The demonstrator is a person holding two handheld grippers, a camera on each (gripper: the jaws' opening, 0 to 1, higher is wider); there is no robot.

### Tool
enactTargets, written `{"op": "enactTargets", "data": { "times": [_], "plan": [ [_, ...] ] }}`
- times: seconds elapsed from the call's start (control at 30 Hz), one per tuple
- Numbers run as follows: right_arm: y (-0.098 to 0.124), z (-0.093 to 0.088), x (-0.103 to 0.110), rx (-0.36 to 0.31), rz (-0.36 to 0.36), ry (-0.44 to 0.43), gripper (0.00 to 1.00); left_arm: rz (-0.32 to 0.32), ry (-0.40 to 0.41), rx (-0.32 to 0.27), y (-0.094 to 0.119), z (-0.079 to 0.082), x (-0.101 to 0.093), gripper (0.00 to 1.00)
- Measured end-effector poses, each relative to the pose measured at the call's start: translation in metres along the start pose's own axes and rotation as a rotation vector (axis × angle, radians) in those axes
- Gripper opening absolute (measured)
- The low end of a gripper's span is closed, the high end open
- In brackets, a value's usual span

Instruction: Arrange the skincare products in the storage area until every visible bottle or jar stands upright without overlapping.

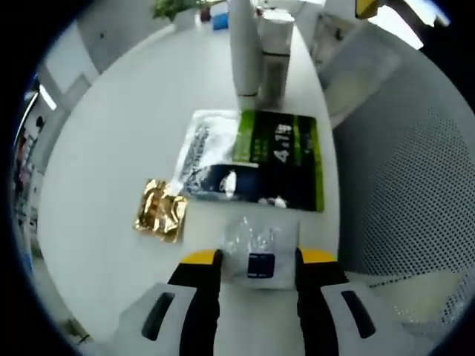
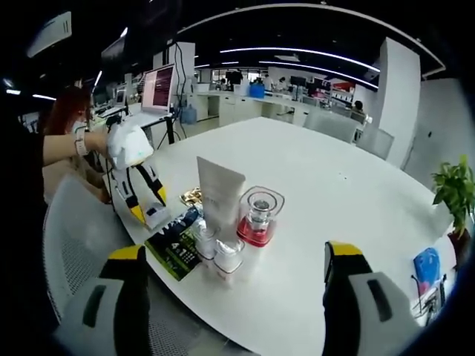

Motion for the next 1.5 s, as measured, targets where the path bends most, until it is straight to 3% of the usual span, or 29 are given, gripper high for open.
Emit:
{"op": "enactTargets", "data": {
  "times": [0.63, 1.5],
  "plan": [
    [0.003, -0.003, -0.002, 0.005, -0.014, -0.009, 0.99, -0.033, -0.052, 0.021, -0.009, 0.002, -0.012, 0.37],
    [0.000, -0.003, 0.000, 0.014, 0.000, -0.001, 0.99, -0.047, -0.032, 0.024, -0.009, 0.003, -0.011, 0.37]
  ]
}}
Point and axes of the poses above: the point that each gripper's makers call its tool centre point, and the gripper's own axes: y roughly backward along the fingers, x roughly to its left, z roughly out of its top, the point moved 3 cm from there along y, roughly backward along the fingers
